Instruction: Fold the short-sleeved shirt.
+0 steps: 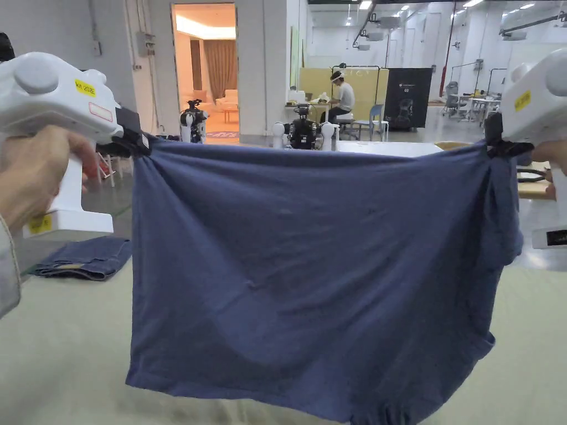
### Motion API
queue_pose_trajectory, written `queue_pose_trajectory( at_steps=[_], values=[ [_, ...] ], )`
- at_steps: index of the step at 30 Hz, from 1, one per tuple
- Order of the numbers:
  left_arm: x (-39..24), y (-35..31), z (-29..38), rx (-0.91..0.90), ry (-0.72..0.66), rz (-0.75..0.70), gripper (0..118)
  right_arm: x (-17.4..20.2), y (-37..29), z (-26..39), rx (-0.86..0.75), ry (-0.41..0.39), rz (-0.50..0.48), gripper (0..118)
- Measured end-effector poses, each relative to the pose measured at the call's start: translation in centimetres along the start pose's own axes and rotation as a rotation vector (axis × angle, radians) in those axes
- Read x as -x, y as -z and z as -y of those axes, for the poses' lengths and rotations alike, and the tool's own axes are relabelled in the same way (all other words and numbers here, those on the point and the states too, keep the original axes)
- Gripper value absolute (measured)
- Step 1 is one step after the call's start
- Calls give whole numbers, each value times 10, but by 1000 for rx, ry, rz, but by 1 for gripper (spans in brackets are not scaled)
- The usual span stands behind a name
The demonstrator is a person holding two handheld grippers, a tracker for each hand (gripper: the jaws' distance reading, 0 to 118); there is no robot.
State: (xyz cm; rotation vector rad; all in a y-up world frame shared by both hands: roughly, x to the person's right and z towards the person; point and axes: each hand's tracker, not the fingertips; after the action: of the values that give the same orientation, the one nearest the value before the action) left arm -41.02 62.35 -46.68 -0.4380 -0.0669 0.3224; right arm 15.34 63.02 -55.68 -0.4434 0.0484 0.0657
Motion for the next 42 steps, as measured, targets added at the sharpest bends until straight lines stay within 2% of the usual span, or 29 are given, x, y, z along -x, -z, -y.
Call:
queue_pose_trajectory(
  at_steps=[7,10,15,18,24,29,30,31,32,33,36,41,42],
  values=[
    [21,43,-49,-55,-60,23,0,14,13,-69,-64,-12,50,0],
    [9,53,-45,-59,-56,19,0,22,20,-81,-78,-27,67,0],
    [22,86,-45,-46,-100,25,0,29,46,-81,-60,-23,82,0],
    [28,99,-36,-26,-139,39,0,31,70,-80,-40,-48,97,0],
    [36,121,-3,1,-120,31,0,29,104,-49,7,-46,62,0],
    [81,146,42,27,-162,55,0,30,126,19,52,-82,5,0],
    [84,147,56,50,-142,24,0,29,128,35,65,-67,-24,0],
    [91,148,75,54,-146,32,0,27,128,57,77,-58,-88,0],
    [103,147,94,92,-153,74,0,25,127,75,81,-47,-107,0],
    [112,144,111,100,-164,83,0,21,124,104,76,-13,-119,0],
    [132,128,182,129,-177,108,0,13,102,191,77,-13,-206,0],
    [127,56,318,206,-138,133,0,-2,36,349,118,-51,-337,0],
    [132,42,341,217,-143,160,0,-4,22,374,134,-78,-330,0]
  ],
)
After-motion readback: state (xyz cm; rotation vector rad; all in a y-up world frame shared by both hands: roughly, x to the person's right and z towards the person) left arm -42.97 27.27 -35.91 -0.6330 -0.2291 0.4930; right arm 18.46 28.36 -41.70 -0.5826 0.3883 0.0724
